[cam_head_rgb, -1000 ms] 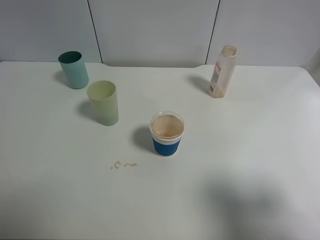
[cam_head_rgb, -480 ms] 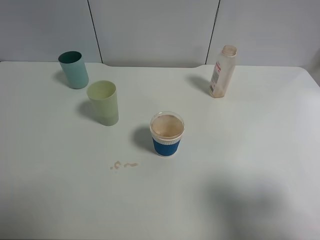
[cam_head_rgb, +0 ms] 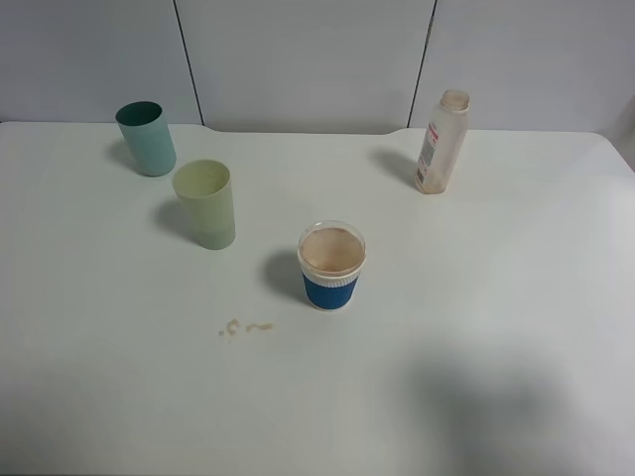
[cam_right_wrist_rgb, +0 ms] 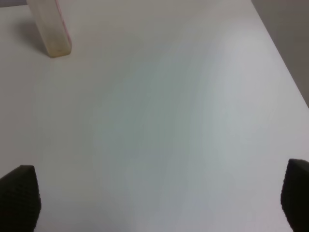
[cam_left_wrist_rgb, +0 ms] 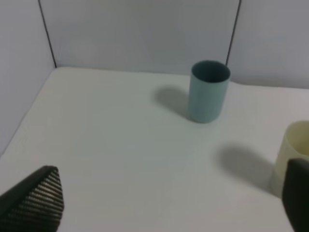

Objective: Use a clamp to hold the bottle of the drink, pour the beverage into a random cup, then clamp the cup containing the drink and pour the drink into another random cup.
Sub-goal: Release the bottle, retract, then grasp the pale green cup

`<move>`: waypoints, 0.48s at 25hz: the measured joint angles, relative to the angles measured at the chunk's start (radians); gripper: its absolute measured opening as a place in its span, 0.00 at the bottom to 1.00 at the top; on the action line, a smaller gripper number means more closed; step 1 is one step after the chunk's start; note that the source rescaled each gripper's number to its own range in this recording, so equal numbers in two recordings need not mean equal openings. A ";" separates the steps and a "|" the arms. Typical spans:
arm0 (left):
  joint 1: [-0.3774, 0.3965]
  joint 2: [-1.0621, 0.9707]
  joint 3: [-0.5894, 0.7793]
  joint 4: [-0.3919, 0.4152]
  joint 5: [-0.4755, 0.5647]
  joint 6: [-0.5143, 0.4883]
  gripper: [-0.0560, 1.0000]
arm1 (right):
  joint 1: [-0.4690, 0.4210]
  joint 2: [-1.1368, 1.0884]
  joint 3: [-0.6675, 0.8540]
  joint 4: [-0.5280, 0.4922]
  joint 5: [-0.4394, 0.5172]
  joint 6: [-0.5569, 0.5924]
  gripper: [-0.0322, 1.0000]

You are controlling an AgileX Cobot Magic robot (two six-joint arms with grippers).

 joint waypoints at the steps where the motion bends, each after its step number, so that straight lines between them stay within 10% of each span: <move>1: 0.000 0.031 0.000 0.000 -0.025 0.010 0.76 | 0.000 0.000 0.000 0.000 0.000 0.000 1.00; 12: 0.000 0.297 0.088 -0.015 -0.296 0.054 0.76 | 0.000 0.000 0.000 0.000 0.000 0.000 1.00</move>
